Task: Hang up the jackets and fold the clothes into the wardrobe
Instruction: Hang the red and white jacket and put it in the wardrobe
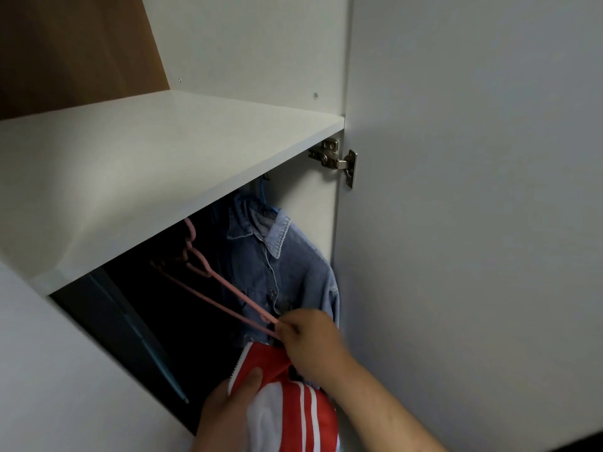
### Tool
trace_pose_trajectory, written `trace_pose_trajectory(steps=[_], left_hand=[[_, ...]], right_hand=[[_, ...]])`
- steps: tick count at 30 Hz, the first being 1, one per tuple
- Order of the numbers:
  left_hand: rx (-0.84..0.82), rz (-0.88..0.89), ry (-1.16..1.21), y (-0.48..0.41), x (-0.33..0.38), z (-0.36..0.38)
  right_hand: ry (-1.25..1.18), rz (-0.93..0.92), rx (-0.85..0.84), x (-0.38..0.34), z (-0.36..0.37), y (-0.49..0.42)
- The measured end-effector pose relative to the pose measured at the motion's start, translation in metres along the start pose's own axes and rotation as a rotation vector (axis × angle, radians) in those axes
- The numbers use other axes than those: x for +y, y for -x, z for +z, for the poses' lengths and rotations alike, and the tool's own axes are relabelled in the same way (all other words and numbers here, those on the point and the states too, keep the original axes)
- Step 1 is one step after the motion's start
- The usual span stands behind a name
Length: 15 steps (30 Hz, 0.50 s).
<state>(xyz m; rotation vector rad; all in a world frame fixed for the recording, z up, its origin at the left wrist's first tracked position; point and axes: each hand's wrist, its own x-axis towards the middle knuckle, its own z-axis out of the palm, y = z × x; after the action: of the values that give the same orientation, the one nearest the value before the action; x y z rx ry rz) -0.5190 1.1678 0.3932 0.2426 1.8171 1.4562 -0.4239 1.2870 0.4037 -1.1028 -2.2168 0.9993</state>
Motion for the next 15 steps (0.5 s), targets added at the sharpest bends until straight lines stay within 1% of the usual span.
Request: trace_pose_trajectory(steps=[3, 5, 9, 12, 14, 15], left_hand=[[-0.011, 0.036, -0.038, 0.005, -0.005, -0.004], [-0.021, 0.050, -0.077, 0.010, -0.012, -0.008], [-0.046, 0.107, -0.163, 0.017, -0.019, -0.021], [-0.104, 0.117, -0.160, 0.021, -0.023, -0.031], [-0.182, 0.119, -0.140, 0.029, -0.024, -0.035], [-0.234, 0.125, -0.142, 0.034, -0.024, -0.037]], right_hand=[[-0.073, 0.059, 0.097, 0.008, -0.004, 0.030], [-0.173, 0.104, 0.163, 0.015, -0.006, 0.052], [-0.384, 0.189, 0.159, 0.021, -0.005, 0.101], [-0.492, 0.303, 0.201, 0.019, 0.001, 0.139], [-0.566, 0.398, 0.227, 0.013, 0.007, 0.163], [-0.565, 0.437, 0.236, 0.008, 0.009, 0.174]])
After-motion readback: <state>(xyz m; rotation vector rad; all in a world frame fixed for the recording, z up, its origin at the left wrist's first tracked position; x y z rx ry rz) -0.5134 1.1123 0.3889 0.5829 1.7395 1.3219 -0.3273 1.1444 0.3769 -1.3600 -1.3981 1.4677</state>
